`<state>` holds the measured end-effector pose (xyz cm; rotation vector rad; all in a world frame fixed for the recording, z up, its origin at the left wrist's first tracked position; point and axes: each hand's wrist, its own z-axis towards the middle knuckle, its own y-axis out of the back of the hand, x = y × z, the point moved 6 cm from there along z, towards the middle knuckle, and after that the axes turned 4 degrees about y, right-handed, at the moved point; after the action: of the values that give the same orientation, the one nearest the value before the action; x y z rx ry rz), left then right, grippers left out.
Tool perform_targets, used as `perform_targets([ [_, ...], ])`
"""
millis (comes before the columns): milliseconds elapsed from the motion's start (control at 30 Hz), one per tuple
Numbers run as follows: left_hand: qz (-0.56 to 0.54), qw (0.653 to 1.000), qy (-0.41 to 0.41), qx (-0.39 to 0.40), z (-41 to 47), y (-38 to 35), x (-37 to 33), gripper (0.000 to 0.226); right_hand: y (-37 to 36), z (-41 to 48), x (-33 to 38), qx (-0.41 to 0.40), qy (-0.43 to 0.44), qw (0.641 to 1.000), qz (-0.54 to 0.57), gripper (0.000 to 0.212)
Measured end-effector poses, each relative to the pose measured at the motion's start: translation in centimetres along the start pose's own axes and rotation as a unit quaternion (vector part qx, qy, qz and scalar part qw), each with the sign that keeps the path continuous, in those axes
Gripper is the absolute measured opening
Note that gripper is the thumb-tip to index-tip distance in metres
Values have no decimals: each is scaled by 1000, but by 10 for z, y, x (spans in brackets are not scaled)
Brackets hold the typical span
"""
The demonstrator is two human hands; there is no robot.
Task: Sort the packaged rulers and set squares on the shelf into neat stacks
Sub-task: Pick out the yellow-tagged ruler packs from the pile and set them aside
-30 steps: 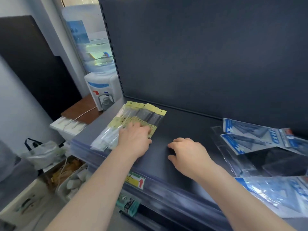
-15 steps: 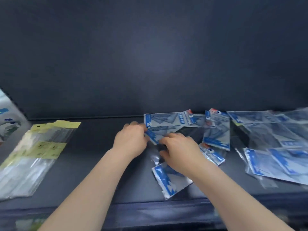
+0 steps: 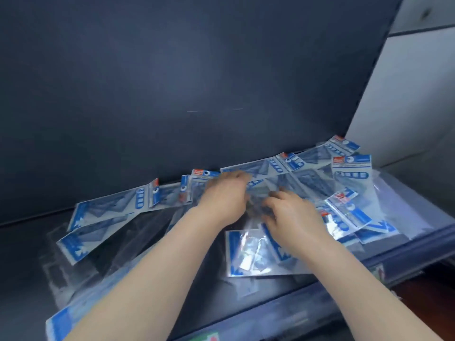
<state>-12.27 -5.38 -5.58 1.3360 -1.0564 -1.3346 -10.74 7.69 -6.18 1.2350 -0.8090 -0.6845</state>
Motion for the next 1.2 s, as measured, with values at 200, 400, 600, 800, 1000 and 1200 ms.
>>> perform_targets([
  [200,43,985,124,115,31,-37,5,52,-1,6,-50,31,29,999,20,23],
  [400,175,960,196,99,-7,-15,43,35,7,19,-52,41,50,998,15,23],
  [600,231,932,260,101,-25,4,54,35,-9,25,-26,80,151,981,88,31],
  [800,88,977,161,106,-24,-14,30,53,-9,25,-23,84,173,980,58,30],
  [1000,160,945,283,41,-32,15,74,36,1,38,-33,57,133,989,20,25],
  [1200,61,985,131,98,-4,-19,34,48,-18,43,-27,89,168,981,29,31],
])
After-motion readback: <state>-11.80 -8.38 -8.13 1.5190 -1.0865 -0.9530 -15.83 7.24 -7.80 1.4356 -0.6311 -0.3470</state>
